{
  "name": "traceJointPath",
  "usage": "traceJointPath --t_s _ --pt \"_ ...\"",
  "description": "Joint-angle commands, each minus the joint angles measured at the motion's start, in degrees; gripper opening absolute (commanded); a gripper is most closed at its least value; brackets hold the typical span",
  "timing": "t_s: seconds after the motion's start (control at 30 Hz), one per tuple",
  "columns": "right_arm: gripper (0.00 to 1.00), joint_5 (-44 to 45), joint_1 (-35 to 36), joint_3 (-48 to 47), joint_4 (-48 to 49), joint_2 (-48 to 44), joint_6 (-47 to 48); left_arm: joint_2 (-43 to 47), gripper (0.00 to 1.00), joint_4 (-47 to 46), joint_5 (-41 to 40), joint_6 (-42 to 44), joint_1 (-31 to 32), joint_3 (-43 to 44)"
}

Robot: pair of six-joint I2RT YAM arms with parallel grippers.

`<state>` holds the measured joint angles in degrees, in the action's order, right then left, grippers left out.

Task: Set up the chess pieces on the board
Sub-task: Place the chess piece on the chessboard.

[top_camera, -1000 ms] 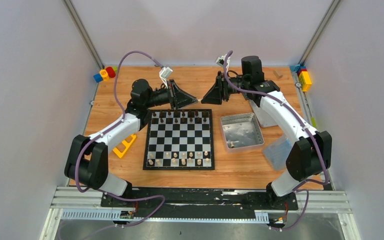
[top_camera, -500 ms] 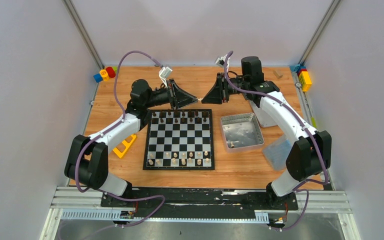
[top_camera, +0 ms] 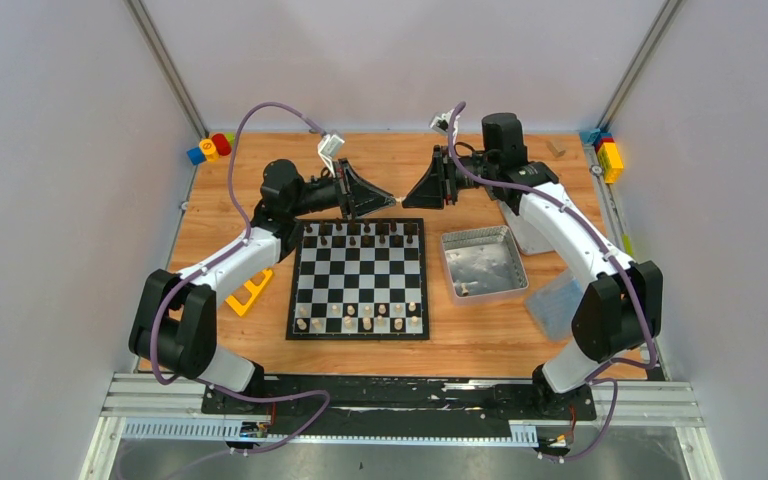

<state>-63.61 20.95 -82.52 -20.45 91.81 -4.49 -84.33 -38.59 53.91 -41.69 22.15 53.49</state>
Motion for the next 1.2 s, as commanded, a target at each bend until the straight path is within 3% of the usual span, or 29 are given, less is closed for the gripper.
traceJointPath --t_s 0.0,0.27,0.67,1.17 --pt "0.30 -1.93 0.29 -1.21 2.25 0.63 -0.51 0.50 0.00 -2.21 0.52 0.19 -0.18 -0.32" --pt "0.24 -3.15 0.30 -1.77 2.25 1.42 -1.00 0.49 0.00 -2.36 0.57 0.20 -0.18 -0.41" --pt "0.27 -2.92 0.29 -2.11 2.25 0.94 -0.96 0.40 0.00 -2.26 0.58 0.55 -0.18 -0.85" --pt "0.08 -3.88 0.29 -2.73 2.25 1.34 -1.05 0.16 0.00 -1.60 0.64 1.18 -0.18 -1.11"
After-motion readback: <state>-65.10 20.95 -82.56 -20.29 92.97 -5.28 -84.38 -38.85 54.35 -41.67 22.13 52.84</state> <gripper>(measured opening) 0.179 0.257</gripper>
